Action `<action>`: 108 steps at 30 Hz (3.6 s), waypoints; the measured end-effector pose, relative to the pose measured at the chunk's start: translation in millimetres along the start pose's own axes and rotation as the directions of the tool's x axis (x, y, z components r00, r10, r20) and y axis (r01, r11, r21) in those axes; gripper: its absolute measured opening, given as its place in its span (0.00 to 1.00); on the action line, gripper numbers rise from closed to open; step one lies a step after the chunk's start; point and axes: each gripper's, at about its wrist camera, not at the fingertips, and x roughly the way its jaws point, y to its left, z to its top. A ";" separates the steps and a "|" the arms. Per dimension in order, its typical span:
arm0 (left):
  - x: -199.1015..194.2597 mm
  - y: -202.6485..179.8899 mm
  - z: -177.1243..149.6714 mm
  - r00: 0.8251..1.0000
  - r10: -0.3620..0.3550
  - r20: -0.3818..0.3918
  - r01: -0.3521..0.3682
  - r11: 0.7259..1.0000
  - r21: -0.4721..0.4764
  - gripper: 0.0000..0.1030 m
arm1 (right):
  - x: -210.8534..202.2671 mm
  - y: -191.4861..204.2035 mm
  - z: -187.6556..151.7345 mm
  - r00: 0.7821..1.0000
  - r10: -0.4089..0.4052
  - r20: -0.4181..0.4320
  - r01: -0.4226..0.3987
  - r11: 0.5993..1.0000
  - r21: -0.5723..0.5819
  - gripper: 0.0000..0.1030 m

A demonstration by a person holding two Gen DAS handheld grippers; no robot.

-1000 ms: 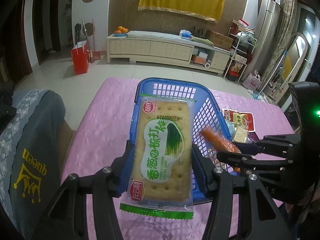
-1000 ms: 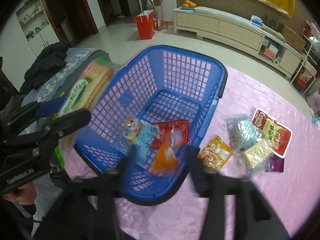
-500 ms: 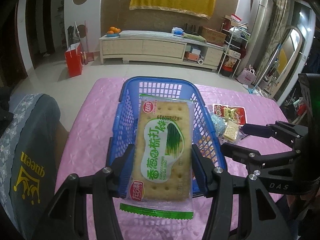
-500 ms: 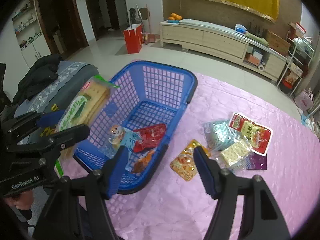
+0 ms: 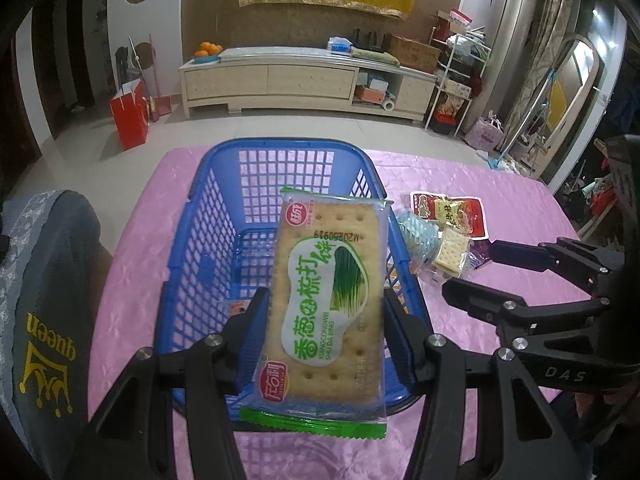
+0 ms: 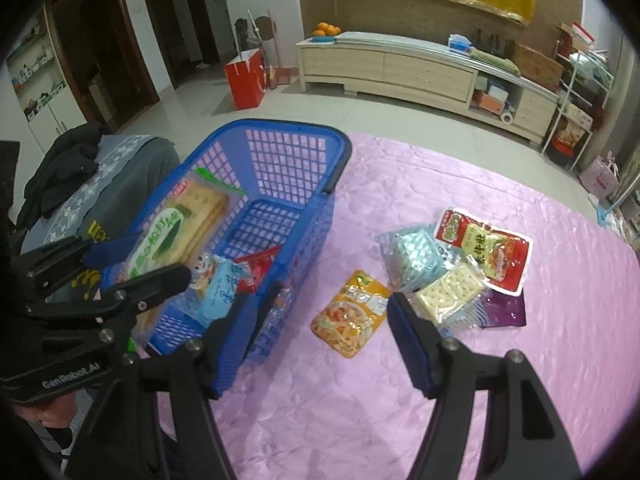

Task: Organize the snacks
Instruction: 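Lower the cracker packet into the basket and open the left tool, then withdraw both open tools from the basket toward the remaining snacks, then reach into the snack pile and grasp the clear cracker packet with the left tool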

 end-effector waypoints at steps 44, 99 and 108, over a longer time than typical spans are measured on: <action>-53.0 -120.5 -14.6 0.994 -0.065 0.085 0.047 0.979 0.200 0.72 | -108.7 -70.4 -49.5 0.988 -0.091 0.123 0.077 0.991 0.111 0.70; 182.0 -182.2 31.0 0.988 -0.036 -0.152 0.062 0.983 0.171 0.72 | 46.6 -214.1 -52.7 0.991 -0.129 -0.040 0.134 0.975 0.177 0.70; 206.9 -195.7 34.0 0.982 -0.019 -0.187 0.069 0.962 0.266 0.72 | 50.1 -217.4 -58.2 0.963 -0.263 -0.059 0.268 0.953 0.138 0.70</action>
